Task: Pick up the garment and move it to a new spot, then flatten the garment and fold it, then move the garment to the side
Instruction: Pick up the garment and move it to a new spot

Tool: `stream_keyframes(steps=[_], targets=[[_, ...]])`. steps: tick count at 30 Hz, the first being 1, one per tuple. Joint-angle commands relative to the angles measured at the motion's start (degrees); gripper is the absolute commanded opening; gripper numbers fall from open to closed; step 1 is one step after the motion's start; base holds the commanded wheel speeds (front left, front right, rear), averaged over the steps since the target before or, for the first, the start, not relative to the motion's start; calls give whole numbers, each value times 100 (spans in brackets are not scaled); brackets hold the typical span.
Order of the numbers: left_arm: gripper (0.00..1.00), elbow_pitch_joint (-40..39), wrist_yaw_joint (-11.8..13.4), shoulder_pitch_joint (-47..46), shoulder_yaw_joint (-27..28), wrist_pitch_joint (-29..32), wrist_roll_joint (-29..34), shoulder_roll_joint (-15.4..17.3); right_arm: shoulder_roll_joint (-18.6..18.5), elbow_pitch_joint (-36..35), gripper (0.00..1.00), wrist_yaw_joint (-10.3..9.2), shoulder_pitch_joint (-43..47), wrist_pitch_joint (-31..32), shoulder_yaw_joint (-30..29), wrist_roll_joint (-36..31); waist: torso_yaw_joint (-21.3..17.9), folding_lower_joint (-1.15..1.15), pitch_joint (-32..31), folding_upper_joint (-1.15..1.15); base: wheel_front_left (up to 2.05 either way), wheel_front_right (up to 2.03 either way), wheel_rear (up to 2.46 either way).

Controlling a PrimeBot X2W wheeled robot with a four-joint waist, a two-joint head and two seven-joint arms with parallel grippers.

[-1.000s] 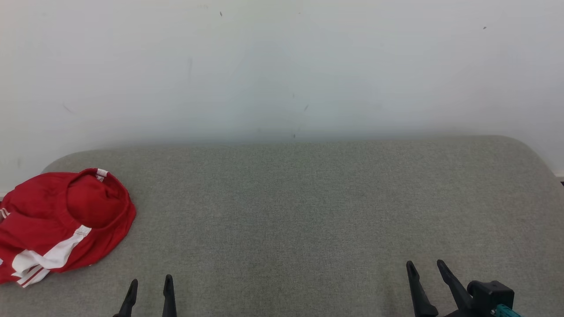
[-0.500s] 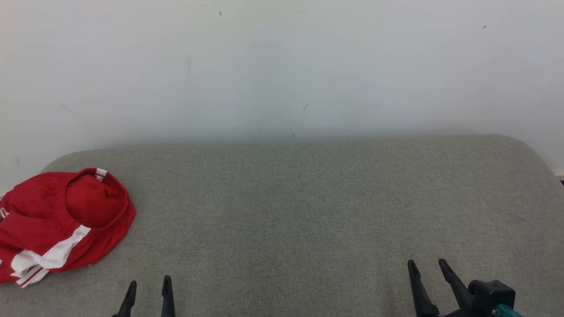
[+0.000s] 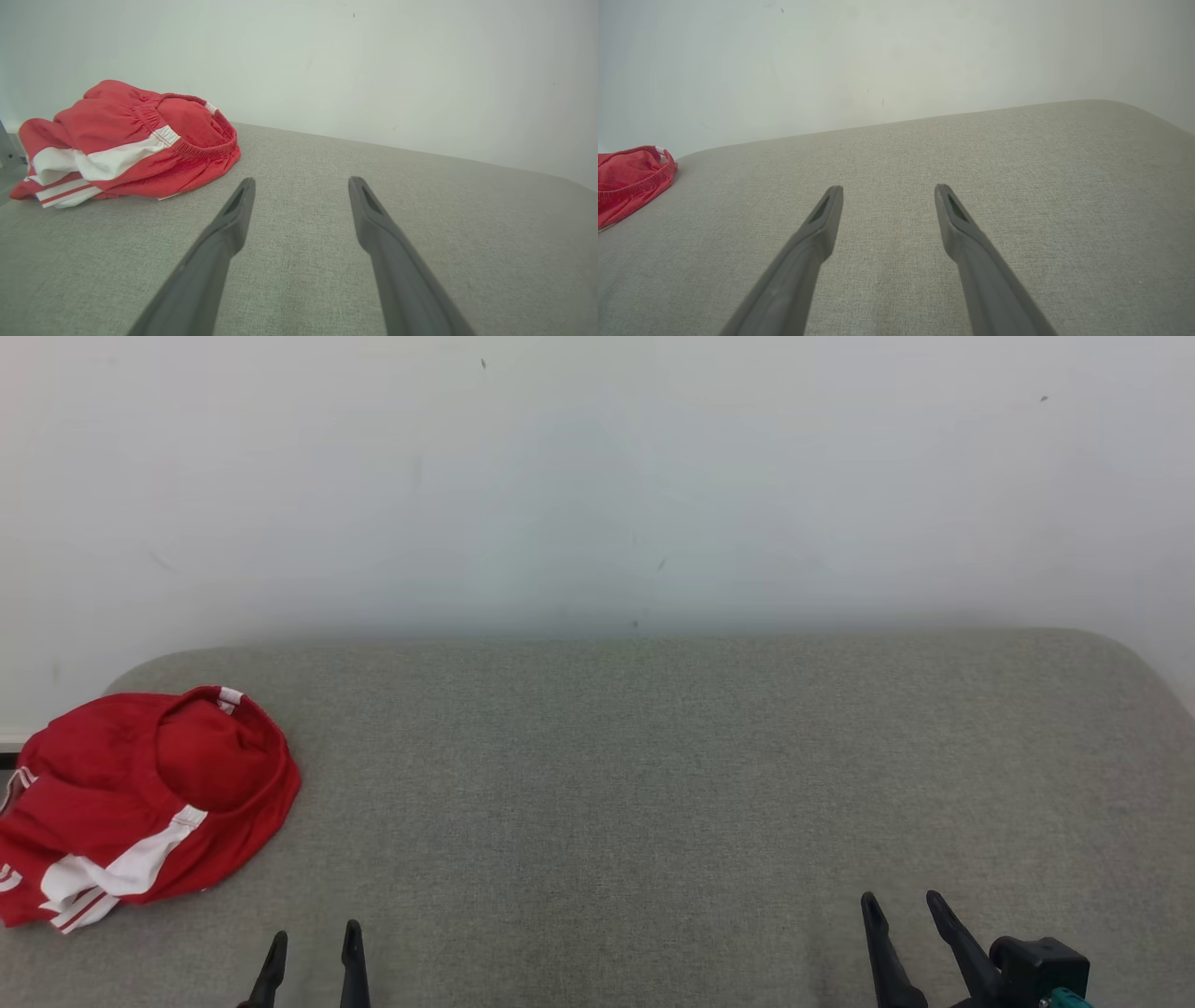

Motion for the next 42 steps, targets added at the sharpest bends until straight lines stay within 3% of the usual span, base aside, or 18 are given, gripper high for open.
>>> stream_keyframes(steps=[1, 10, 29, 42], targets=[[100, 17, -2, -12, 20, -22, 55, 21, 9, 11, 100, 19, 30, -30, -13, 15, 85, 0, -14, 0, 0, 0, 0], [100, 44, -31, 84, 86, -22, 250, 21, 44, 74, 100, 19, 99, -75, 20, 29, 525, 0, -95, 0, 0, 0, 0], [100, 42, -103, 304, 404, -22, 529, 177, 104, 355, 100, 19, 190, -329, 369, 102, 2190, 0, -247, 0, 0, 0, 0], [100, -234, -44, 414, 857, -22, 482, 140, 110, 600, 100, 19, -334, -381, 757, 45, 2525, 0, 52, 0, 0, 0, 0]])
